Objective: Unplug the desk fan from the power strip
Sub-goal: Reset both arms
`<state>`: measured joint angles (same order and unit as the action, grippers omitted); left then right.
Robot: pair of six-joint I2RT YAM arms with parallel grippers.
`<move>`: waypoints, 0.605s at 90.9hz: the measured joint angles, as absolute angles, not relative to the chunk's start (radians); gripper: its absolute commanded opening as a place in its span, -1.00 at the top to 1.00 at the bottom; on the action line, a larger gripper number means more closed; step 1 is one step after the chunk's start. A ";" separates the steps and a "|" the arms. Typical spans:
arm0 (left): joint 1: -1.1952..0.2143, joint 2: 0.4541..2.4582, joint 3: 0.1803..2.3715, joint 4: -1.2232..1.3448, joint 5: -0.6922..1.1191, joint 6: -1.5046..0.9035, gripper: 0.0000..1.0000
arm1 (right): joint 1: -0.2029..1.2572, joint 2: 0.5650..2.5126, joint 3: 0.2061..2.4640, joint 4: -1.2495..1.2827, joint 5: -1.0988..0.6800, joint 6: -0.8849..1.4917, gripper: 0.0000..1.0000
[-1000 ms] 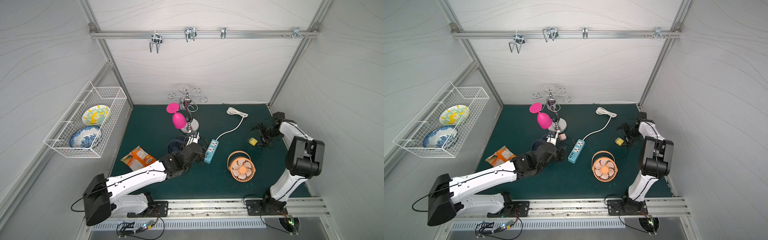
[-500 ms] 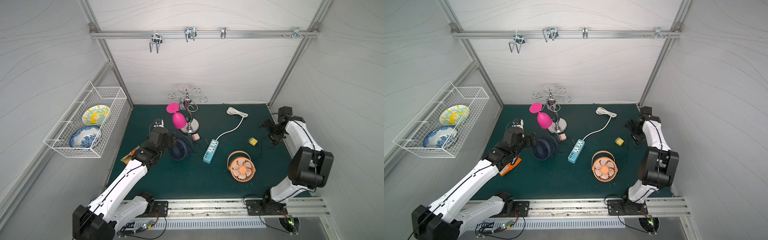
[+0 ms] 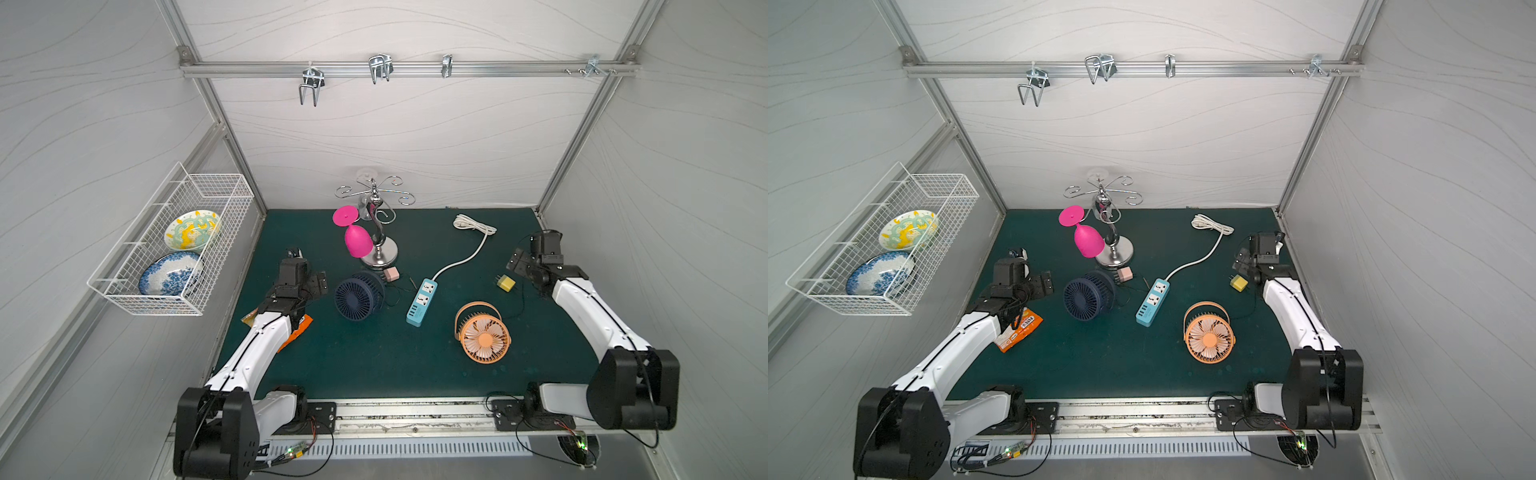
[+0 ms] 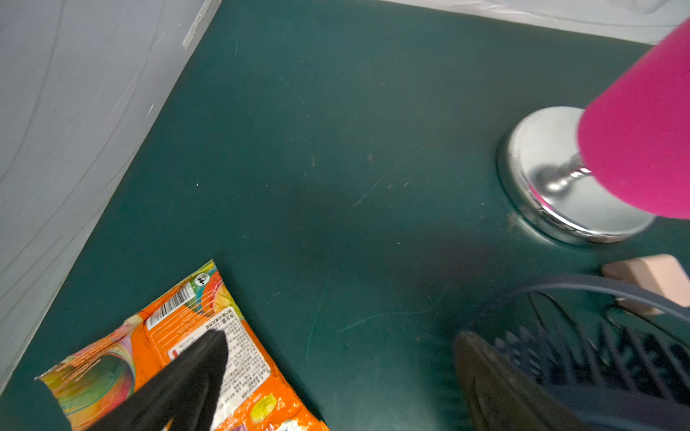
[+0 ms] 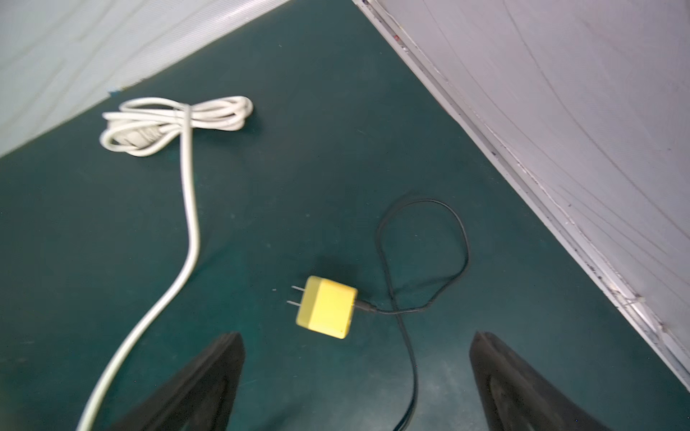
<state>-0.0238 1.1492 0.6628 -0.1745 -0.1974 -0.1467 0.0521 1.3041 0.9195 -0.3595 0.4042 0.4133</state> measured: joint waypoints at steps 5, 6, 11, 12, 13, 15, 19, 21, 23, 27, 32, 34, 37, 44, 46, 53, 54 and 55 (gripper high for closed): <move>-0.002 1.182 0.649 -0.128 -0.197 -0.142 -0.98 | 0.052 1.307 0.870 -0.296 0.429 0.390 -0.98; 0.002 1.188 0.647 -0.118 -0.197 -0.141 -0.97 | 0.052 1.308 0.861 -0.282 0.434 0.389 -0.98; 0.015 1.213 0.629 -0.063 -0.197 -0.136 -0.97 | 0.052 1.309 0.811 -0.214 0.452 0.364 -0.98; 0.016 1.217 0.625 -0.050 -0.197 -0.134 -0.97 | 0.052 1.309 0.797 -0.194 0.457 0.358 -0.98; 0.019 1.221 0.620 -0.038 -0.197 -0.133 -0.97 | 0.052 1.309 0.787 -0.179 0.460 0.353 -0.98; 0.021 1.229 0.608 -0.006 -0.197 -0.129 -0.97 | 0.053 1.309 0.766 -0.148 0.466 0.342 -0.98; 0.025 1.242 0.586 0.052 -0.197 -0.122 -0.97 | 0.057 1.309 0.722 -0.079 0.479 0.319 -0.98; 0.026 1.249 0.576 0.078 -0.197 -0.118 -0.97 | 0.059 1.309 0.702 -0.050 0.483 0.309 -0.98; 0.027 1.256 0.567 0.103 -0.197 -0.113 -0.96 | 0.061 1.309 0.679 -0.015 0.488 0.299 -0.98; 0.031 1.275 0.552 0.153 -0.196 -0.106 -0.95 | 0.064 1.311 0.641 0.046 0.494 0.280 -0.98; 0.033 1.300 0.535 0.213 -0.192 -0.101 -0.95 | 0.067 1.314 0.599 0.121 0.496 0.260 -0.98; 0.036 1.311 0.527 0.240 -0.189 -0.100 -0.95 | 0.067 1.316 0.583 0.152 0.496 0.252 -0.98; 0.041 1.322 0.515 0.275 -0.184 -0.101 -0.95 | 0.068 1.320 0.563 0.194 0.496 0.241 -0.98; 0.058 1.343 0.481 0.369 -0.163 -0.104 -0.95 | 0.071 1.338 0.524 0.291 0.492 0.211 -0.98; 0.064 1.352 0.472 0.397 -0.158 -0.105 -0.95 | 0.071 1.346 0.517 0.318 0.491 0.204 -0.98; 0.080 1.392 0.457 0.474 -0.139 -0.105 -0.93 | 0.070 1.380 0.488 0.430 0.479 0.180 -0.98; 0.081 1.399 0.456 0.484 -0.136 -0.105 -0.93 | 0.070 1.386 0.485 0.445 0.478 0.177 -0.98; 0.083 1.406 0.456 0.493 -0.134 -0.105 -0.93 | 0.069 1.392 0.481 0.459 0.477 0.174 -0.98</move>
